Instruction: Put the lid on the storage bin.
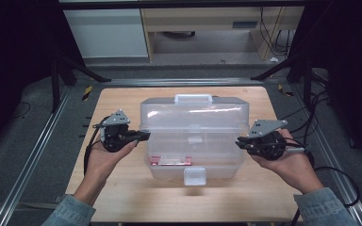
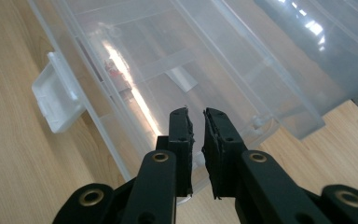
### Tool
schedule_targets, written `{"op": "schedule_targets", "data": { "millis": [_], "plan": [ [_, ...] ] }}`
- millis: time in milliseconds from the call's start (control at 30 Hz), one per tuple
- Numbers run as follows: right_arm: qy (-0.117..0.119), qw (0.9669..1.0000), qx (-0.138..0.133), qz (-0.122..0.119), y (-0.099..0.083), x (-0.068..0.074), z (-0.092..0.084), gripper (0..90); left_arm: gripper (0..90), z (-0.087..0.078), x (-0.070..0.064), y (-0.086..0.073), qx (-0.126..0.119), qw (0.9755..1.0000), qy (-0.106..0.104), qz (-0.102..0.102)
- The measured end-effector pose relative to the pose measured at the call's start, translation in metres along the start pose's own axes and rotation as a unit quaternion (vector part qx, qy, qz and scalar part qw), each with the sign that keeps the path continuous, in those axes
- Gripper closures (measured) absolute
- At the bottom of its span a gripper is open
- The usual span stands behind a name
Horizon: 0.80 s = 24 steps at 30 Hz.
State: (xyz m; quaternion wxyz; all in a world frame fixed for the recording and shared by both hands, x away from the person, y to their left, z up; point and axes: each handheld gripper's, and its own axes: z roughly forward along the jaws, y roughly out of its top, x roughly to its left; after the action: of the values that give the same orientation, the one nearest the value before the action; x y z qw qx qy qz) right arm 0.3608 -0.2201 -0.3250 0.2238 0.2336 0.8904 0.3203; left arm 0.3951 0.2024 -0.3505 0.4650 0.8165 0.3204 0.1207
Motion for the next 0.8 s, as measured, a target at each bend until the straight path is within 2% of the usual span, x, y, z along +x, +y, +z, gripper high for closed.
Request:
{"op": "schedule_targets", "data": {
  "millis": [333, 533, 633, 800],
  "plan": [
    [-0.016, 0.9996, 0.001, 0.025, -0.005, -0.008, 0.003, 88.3, 83.1, 0.001, -0.003, -0.004, 0.01, 0.9999, -0.006, 0.005],
    [-0.018, 0.9994, -0.001, 0.029, -0.008, -0.008, 0.003, 89.7, 83.1, 0.003, -0.003, -0.01, 0.015, 0.9998, -0.013, 0.002],
    [-0.018, 0.9993, -0.001, 0.031, -0.01, -0.007, 0.003, 89.8, 82.4, 0.005, -0.003, -0.012, 0.018, 0.9998, -0.012, 0.004],
    [-0.016, 0.9993, -0.001, 0.033, -0.013, -0.006, 0.002, 89.8, 82.5, 0.002, 0.002, -0.022, 0.022, 0.9997, -0.004, -0.006]
  ]
}}
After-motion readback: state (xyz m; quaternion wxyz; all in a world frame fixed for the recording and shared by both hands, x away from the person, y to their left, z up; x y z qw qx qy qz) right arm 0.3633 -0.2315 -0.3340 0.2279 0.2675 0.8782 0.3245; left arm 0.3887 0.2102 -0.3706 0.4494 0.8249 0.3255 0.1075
